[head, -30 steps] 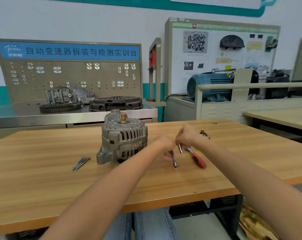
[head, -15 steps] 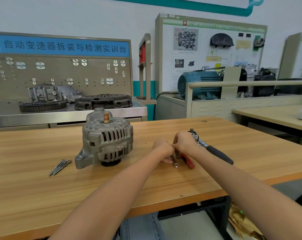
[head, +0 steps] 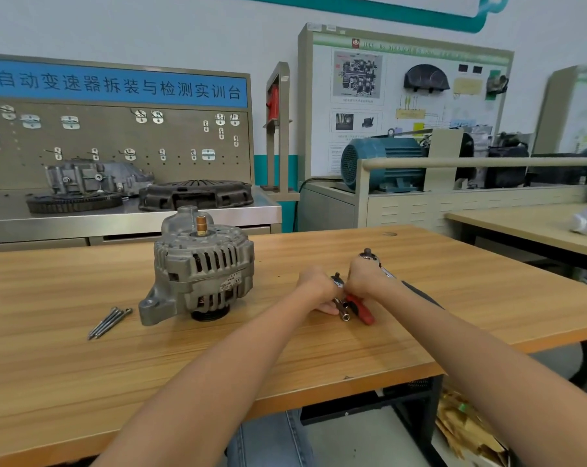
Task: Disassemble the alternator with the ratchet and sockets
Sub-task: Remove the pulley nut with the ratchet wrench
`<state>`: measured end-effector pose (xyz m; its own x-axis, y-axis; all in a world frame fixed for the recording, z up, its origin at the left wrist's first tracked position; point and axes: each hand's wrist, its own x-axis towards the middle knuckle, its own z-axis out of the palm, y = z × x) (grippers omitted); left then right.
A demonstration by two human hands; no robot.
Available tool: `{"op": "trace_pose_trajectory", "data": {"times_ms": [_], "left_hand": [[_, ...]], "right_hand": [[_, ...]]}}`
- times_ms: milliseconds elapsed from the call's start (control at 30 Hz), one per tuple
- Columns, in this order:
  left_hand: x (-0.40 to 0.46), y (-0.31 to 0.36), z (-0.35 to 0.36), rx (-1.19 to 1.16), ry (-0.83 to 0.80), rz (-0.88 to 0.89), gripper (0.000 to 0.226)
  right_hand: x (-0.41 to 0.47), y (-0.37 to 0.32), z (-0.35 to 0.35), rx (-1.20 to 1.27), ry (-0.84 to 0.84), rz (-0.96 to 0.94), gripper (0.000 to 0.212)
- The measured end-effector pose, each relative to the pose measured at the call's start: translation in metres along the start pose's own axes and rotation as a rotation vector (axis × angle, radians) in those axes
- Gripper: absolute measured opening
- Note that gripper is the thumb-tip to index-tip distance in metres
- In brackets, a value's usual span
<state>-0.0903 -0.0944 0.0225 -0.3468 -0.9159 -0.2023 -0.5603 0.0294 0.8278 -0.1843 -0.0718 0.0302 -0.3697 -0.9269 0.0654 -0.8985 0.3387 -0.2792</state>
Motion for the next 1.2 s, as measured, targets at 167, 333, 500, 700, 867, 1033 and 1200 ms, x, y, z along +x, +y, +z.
{"op": "trace_pose_trajectory", "data": {"times_ms": [167, 333, 500, 700, 867, 1033, 1200], "left_hand": [[-0.004, -0.005, -0.001, -0.082, 0.017, 0.03, 0.022], [-0.001, -0.008, -0.005, -0.119, 0.075, 0.044, 0.023], [0.01, -0.008, -0.01, -0.072, 0.246, 0.207, 0.015], [0.019, -0.003, -0.009, 0.026, 0.272, 0.357, 0.017], [0.031, 0.003, -0.003, 0.009, 0.27, 0.388, 0.017], [0.042, 0.01, 0.001, 0.186, 0.146, 0.558, 0.026], [0.053, 0.013, 0.005, 0.435, -0.042, 0.628, 0.039]], "right_hand": [[0.001, 0.008, 0.003, 0.124, -0.021, -0.025, 0.035], [-0.003, 0.018, -0.002, 0.287, -0.037, -0.047, 0.024], [0.001, 0.025, -0.013, 0.311, 0.088, -0.024, 0.02], [0.014, 0.044, -0.033, 0.314, 0.169, 0.033, 0.023], [0.022, 0.056, -0.042, 0.312, 0.135, 0.065, 0.022], [0.022, 0.057, -0.045, 0.263, 0.084, 0.038, 0.021], [0.026, 0.063, -0.048, 0.289, 0.06, 0.088, 0.028]]}}
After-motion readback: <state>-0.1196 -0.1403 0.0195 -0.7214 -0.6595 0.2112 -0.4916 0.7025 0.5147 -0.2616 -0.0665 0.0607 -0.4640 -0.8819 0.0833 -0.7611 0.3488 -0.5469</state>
